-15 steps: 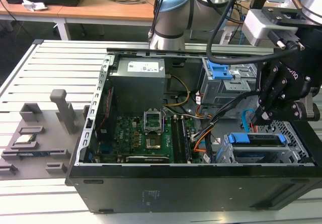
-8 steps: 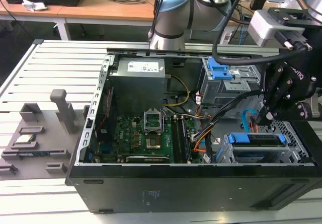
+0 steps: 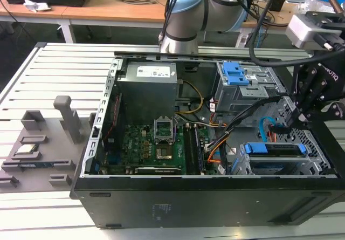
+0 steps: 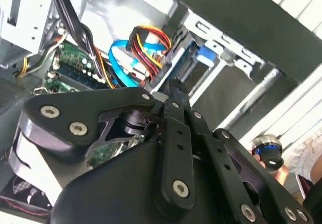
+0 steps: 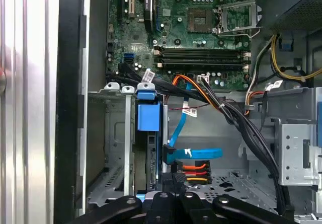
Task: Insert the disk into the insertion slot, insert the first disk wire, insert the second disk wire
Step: 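Insert the first disk wire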
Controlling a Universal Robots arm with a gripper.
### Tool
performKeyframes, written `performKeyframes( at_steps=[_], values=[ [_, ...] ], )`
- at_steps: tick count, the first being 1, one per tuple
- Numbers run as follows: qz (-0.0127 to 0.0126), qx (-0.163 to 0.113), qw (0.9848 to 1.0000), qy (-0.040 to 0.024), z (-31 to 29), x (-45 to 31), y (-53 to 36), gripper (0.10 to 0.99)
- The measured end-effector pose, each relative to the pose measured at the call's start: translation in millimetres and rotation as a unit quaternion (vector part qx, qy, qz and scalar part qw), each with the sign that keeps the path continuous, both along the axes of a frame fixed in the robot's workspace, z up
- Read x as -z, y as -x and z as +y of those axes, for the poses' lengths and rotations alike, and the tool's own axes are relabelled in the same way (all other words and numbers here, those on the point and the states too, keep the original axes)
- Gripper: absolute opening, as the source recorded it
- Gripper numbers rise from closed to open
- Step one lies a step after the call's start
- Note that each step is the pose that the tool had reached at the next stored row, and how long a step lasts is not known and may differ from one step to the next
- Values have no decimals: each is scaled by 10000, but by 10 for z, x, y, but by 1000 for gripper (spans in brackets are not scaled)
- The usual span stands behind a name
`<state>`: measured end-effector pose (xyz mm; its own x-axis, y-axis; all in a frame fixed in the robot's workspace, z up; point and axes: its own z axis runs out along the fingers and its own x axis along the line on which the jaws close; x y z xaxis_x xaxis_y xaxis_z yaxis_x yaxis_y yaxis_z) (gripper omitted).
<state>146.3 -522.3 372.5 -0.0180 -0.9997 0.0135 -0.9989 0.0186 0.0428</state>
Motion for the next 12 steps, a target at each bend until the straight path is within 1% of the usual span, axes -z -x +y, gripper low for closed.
performKeyframes(
  at_steps=[1, 3, 9, 10, 11, 12],
  values=[
    [0, 1, 10000, -1, 16, 32, -1, 106],
    [0, 1, 10000, 0, 26, 76, -2, 106],
    [0, 0, 10000, 0, 27, 86, -2, 114],
    [0, 0, 10000, 0, 27, 87, -2, 235],
    [0, 0, 10000, 1, 27, 87, -2, 302],
    [0, 0, 10000, 1, 27, 88, -1, 302]
  ],
)
